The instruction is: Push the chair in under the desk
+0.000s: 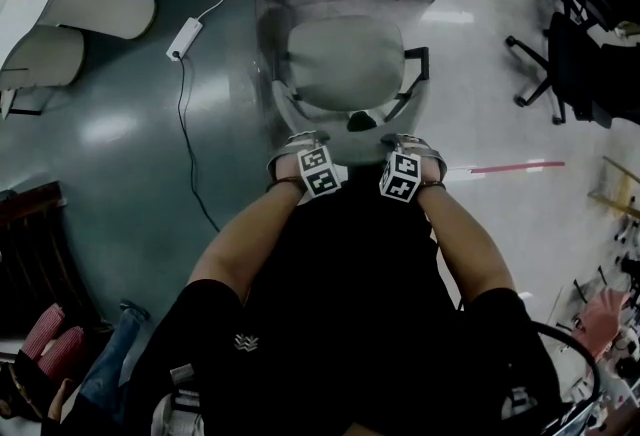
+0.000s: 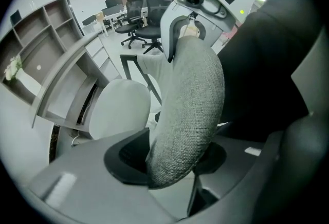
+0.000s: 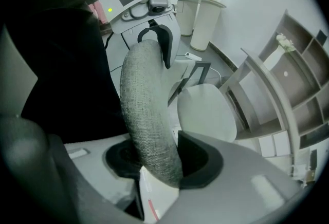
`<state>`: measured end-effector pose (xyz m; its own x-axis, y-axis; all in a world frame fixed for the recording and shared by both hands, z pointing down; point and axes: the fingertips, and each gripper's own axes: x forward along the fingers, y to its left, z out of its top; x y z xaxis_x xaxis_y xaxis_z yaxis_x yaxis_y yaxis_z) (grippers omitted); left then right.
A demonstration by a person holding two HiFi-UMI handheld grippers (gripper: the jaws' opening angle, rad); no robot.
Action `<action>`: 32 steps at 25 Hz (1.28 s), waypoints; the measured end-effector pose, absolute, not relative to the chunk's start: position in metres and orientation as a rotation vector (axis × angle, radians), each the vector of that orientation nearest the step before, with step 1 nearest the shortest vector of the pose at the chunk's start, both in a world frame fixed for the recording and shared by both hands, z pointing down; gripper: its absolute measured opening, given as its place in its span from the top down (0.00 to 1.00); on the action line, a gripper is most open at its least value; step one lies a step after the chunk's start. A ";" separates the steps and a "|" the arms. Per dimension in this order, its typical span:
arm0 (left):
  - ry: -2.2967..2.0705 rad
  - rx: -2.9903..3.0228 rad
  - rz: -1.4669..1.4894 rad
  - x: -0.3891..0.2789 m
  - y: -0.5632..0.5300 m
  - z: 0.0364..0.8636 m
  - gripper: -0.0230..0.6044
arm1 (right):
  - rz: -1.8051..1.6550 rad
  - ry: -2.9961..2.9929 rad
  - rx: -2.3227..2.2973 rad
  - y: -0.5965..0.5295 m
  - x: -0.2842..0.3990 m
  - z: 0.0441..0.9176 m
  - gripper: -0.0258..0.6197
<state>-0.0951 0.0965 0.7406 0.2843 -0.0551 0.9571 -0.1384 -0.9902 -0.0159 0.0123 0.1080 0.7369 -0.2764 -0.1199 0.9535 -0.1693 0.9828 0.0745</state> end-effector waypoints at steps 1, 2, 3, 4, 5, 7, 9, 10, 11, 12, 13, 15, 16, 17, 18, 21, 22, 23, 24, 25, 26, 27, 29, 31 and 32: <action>-0.187 2.457 1.833 -0.096 0.091 0.742 0.64 | 0.049 -1.857 0.209 0.102 0.011 0.739 0.71; -0.190 2.452 1.837 -0.097 0.085 0.744 0.64 | 0.052 -1.859 0.210 0.097 0.010 0.740 0.71; -0.195 2.448 1.841 -0.098 0.078 0.746 0.64 | 0.054 -1.861 0.213 0.091 0.009 0.742 0.71; -0.201 2.443 1.845 -0.100 0.071 0.747 0.64 | 0.055 -1.863 0.217 0.084 0.008 0.743 0.71; -0.206 2.439 1.849 -0.100 0.064 0.749 0.64 | 0.055 -1.864 0.218 0.077 0.007 0.745 0.71; -0.215 2.433 1.857 -0.102 0.047 0.750 0.64 | 0.057 -1.868 0.218 0.061 0.006 0.746 0.71; -0.223 2.431 1.859 -0.103 0.031 0.750 0.64 | 0.055 -1.873 0.219 0.045 0.004 0.745 0.71; -0.228 2.432 1.860 -0.104 0.022 0.750 0.64 | 0.053 -1.875 0.221 0.037 0.004 0.745 0.71; -0.234 2.431 1.860 -0.103 0.012 0.751 0.64 | 0.049 -1.876 0.223 0.027 0.004 0.746 0.71; -0.239 2.430 1.861 -0.102 0.003 0.751 0.64 | 0.045 -1.876 0.225 0.018 0.006 0.747 0.71; -0.242 2.428 1.861 -0.100 -0.006 0.751 0.64 | 0.044 -1.875 0.226 0.009 0.008 0.748 0.71; -0.241 2.427 1.855 -0.095 -0.022 0.751 0.64 | 0.048 -1.875 0.222 -0.009 0.013 0.748 0.71; -0.241 2.426 1.854 -0.094 -0.030 0.752 0.64 | 0.053 -1.873 0.219 -0.016 0.015 0.749 0.71; -0.242 2.423 1.854 -0.093 -0.039 0.752 0.64 | 0.058 -1.871 0.217 -0.024 0.015 0.749 0.71; -0.242 2.420 1.855 -0.093 -0.047 0.753 0.64 | 0.060 -1.868 0.217 -0.032 0.016 0.750 0.71; -0.233 2.411 1.865 -0.095 -0.072 0.754 0.64 | 0.063 -1.872 0.219 -0.058 0.014 0.750 0.71; -0.231 2.408 1.869 -0.095 -0.081 0.754 0.64 | 0.067 -1.876 0.218 -0.066 0.013 0.749 0.71; -0.233 2.405 1.872 -0.095 -0.090 0.753 0.64 | 0.069 -1.878 0.217 -0.075 0.013 0.748 0.71; -0.236 2.402 1.874 -0.095 -0.098 0.753 0.64 | 0.069 -1.878 0.217 -0.083 0.014 0.747 0.71; -0.239 2.399 1.874 -0.094 -0.107 0.752 0.64 | 0.069 -1.879 0.216 -0.092 0.015 0.746 0.71; -0.242 2.396 1.874 -0.093 -0.115 0.751 0.64 | 0.069 -1.880 0.213 -0.100 0.017 0.746 0.71; -0.244 2.395 1.872 -0.092 -0.123 0.750 0.64 | 0.069 -1.880 0.208 -0.108 0.018 0.745 0.71; -0.251 2.393 1.865 -0.088 -0.139 0.749 0.64 | 0.071 -1.880 0.196 -0.124 0.022 0.744 0.71; -0.256 2.390 1.859 -0.083 -0.154 0.747 0.64 | 0.075 -1.880 0.187 -0.140 0.026 0.742 0.71; -0.257 2.388 1.858 -0.081 -0.162 0.746 0.64 | 0.073 -1.879 0.185 -0.148 0.028 0.742 0.71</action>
<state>-0.0813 -0.1622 0.7464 0.2391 -0.0688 0.9686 -0.1971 -0.9802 -0.0209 0.0279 -0.1479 0.7416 -0.3005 -0.0913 0.9494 -0.1645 0.9855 0.0428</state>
